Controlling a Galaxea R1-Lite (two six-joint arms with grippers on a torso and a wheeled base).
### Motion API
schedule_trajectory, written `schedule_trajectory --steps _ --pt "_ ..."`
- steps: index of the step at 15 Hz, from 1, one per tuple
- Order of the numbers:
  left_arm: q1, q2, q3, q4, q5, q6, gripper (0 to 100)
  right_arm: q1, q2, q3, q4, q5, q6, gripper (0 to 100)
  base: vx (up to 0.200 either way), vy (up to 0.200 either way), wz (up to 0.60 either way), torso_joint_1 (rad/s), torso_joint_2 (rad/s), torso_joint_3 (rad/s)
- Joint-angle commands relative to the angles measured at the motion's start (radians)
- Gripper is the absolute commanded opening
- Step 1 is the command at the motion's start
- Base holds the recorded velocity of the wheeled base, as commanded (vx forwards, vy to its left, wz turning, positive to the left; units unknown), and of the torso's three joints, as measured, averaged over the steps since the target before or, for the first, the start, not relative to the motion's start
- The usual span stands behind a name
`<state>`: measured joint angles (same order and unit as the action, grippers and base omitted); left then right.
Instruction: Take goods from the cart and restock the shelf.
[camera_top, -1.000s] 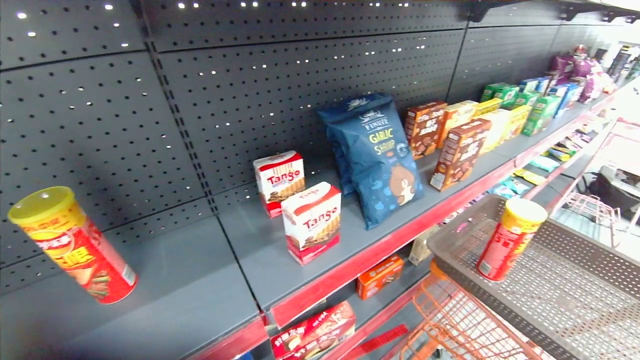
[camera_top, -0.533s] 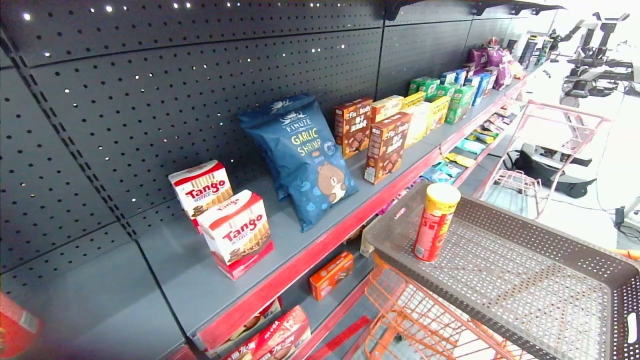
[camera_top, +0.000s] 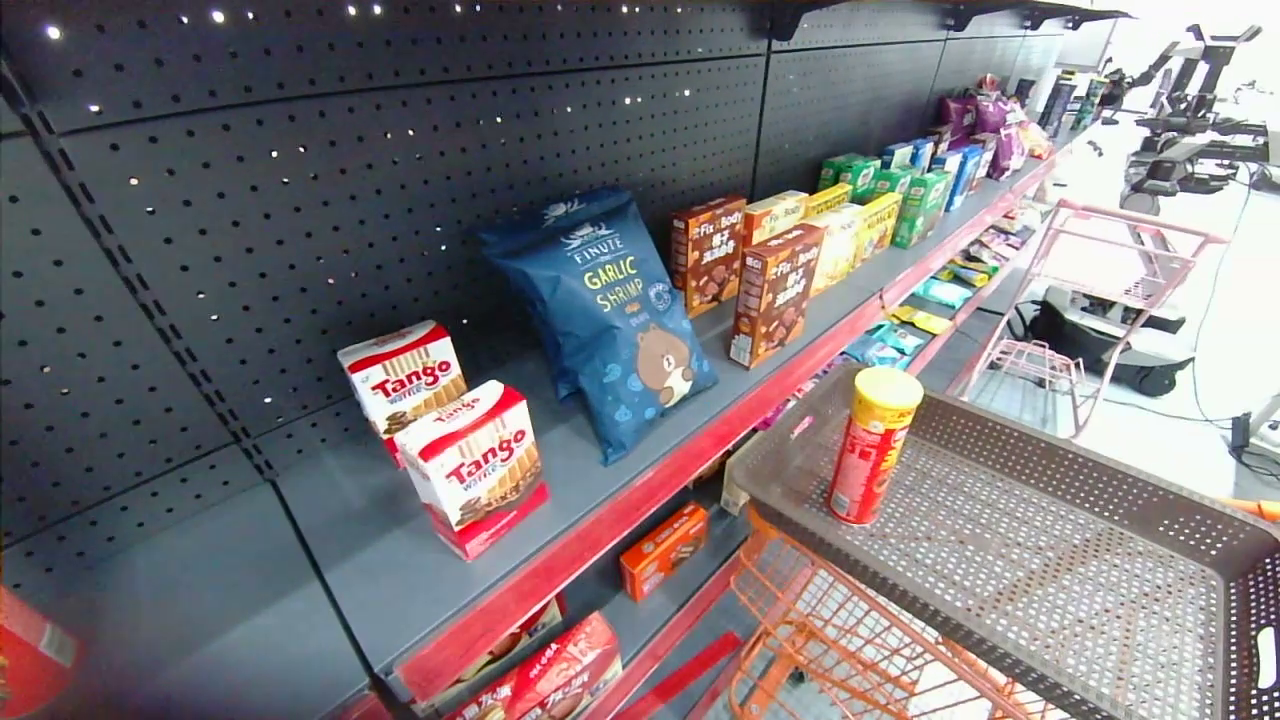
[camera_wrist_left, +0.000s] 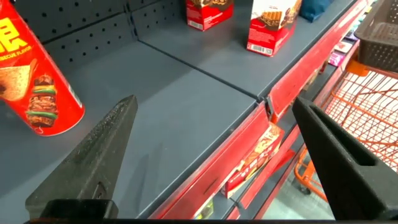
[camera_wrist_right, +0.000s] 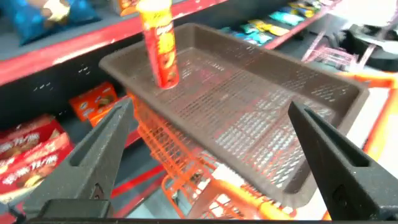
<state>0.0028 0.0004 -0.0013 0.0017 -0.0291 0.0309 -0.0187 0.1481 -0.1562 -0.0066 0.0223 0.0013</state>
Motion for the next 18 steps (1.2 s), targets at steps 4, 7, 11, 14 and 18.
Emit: schedule_trajectory --steps 4,7,11,14,18 --pt "0.000 0.000 0.000 0.000 0.000 0.000 100 -0.055 0.671 -0.207 -0.144 0.033 0.029 100 0.000 0.000 0.00 0.000 0.00 0.000" --pt "0.000 0.000 0.000 0.000 0.000 0.000 100 -0.044 0.912 -0.218 -0.352 0.065 0.045 100 0.000 0.000 0.00 0.000 0.00 0.000" --pt "0.000 0.000 0.000 0.000 0.000 0.000 100 -0.015 1.136 -0.227 -0.610 0.156 0.039 100 0.000 0.000 0.00 0.000 0.00 0.000" --pt "0.000 0.000 0.000 0.000 0.000 0.000 100 -0.017 1.245 -0.253 -0.662 0.218 0.011 100 0.000 0.000 0.00 0.000 0.00 0.000" --pt "0.000 0.000 0.001 0.000 0.000 0.000 100 -0.012 1.438 -0.256 -0.859 0.274 -0.044 100 0.000 0.000 0.00 0.000 0.00 0.000"
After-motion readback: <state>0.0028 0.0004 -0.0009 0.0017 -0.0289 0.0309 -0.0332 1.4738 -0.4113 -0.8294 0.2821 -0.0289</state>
